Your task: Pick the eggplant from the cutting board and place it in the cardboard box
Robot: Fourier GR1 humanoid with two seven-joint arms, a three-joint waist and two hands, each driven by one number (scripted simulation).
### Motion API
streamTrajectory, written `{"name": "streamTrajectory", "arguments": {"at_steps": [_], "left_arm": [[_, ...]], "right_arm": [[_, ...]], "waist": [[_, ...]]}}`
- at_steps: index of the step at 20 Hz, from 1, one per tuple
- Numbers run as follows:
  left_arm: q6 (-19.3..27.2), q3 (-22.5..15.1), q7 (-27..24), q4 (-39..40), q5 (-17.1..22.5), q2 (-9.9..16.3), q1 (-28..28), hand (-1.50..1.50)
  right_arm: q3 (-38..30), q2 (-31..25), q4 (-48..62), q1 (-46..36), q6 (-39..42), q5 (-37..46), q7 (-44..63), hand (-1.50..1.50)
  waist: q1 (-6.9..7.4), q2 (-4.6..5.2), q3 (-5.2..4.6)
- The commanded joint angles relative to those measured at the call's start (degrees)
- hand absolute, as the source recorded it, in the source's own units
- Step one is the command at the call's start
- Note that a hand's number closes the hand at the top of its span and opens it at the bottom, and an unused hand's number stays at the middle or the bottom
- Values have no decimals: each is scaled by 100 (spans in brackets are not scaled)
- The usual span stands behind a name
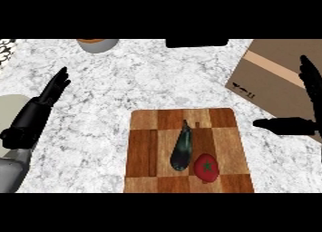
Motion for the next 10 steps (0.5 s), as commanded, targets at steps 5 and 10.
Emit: {"name": "streamTrajectory", "arguments": {"at_steps": [5,10], "left_arm": [[-312,-170,-160,-163,-63,-146,150,0],[-424,-203,241,-99,-24,-272,-287,0]], "right_arm": [[1076,-567,-1885,646,583,1133,1226,-150],[1699,-820,-1732,231,1712,1035,2280,-150]], "waist": [[242,49,12],[315,90,13]]}}
